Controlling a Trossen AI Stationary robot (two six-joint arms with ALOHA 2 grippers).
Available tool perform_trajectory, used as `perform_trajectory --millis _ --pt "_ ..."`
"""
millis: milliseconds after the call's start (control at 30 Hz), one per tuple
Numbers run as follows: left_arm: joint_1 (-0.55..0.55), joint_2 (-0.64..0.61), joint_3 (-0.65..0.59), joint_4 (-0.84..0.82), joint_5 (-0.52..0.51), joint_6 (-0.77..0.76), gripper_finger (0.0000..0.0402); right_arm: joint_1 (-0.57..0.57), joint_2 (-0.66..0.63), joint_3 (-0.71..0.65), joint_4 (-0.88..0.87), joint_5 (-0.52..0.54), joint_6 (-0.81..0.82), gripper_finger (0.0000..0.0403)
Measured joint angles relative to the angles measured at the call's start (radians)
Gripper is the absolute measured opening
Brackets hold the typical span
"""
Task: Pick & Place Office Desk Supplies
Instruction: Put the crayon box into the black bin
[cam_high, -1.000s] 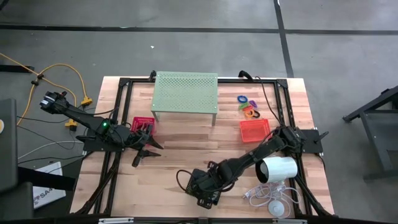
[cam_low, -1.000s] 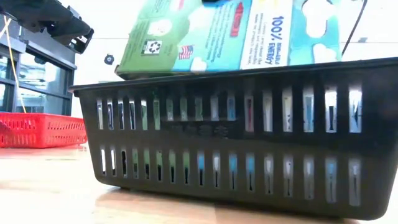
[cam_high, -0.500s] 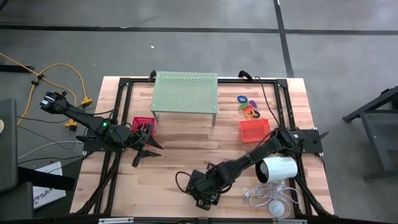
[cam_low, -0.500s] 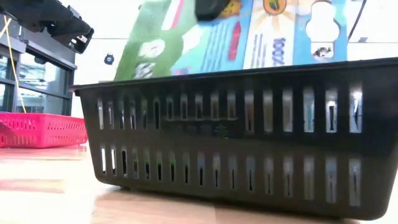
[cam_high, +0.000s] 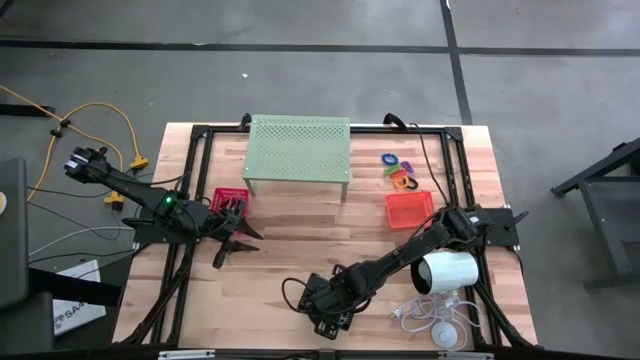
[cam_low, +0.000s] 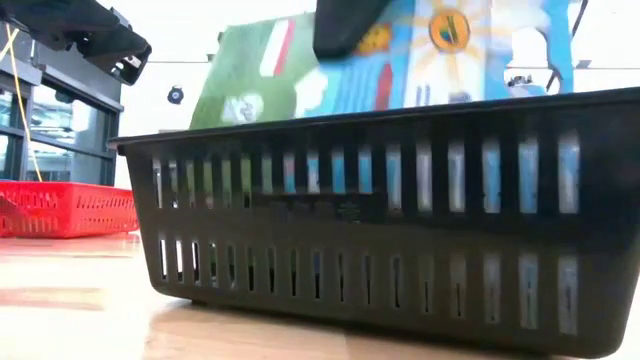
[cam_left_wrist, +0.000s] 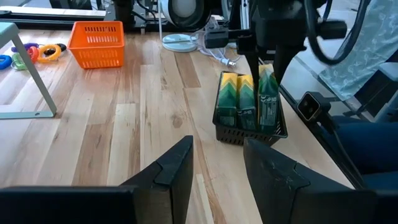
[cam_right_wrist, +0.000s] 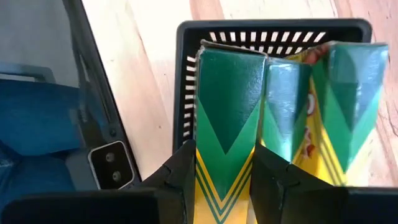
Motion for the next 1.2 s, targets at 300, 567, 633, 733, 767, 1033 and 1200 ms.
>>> perform_trajectory --millis 300,567,633,733,767,1033,1200 --pt "0.000 0.000 0.000 0.000 0.000 0.000 0.0136 0.000 0.018 0.000 0.020 -0.025 0.018 0.0098" --pt "0.000 0.000 0.000 0.000 0.001 0.000 0.0136 0.000 0.018 0.000 0.060 -0.044 0.016 0.0137" --pt "0.000 0.000 0.000 0.000 0.001 0.000 0.0136 0.000 0.018 0.000 0.069 -0.045 0.015 0.0144" --pt "0.000 0.000 0.000 0.000 0.001 0.000 0.0136 -0.001 0.018 0.000 0.085 -0.048 0.015 0.0150" --pt "0.000 0.000 0.000 0.000 0.002 0.000 0.0136 -0.001 0.018 0.000 0.088 -0.049 0.015 0.0151" --pt "0.000 0.000 0.000 0.000 0.005 0.000 0.0136 -0.003 0.018 0.000 0.094 -0.051 0.014 0.0153" --pt "0.000 0.000 0.000 0.000 0.005 0.000 0.0136 -0.003 0.018 0.000 0.098 -0.055 -0.008 0.0161"
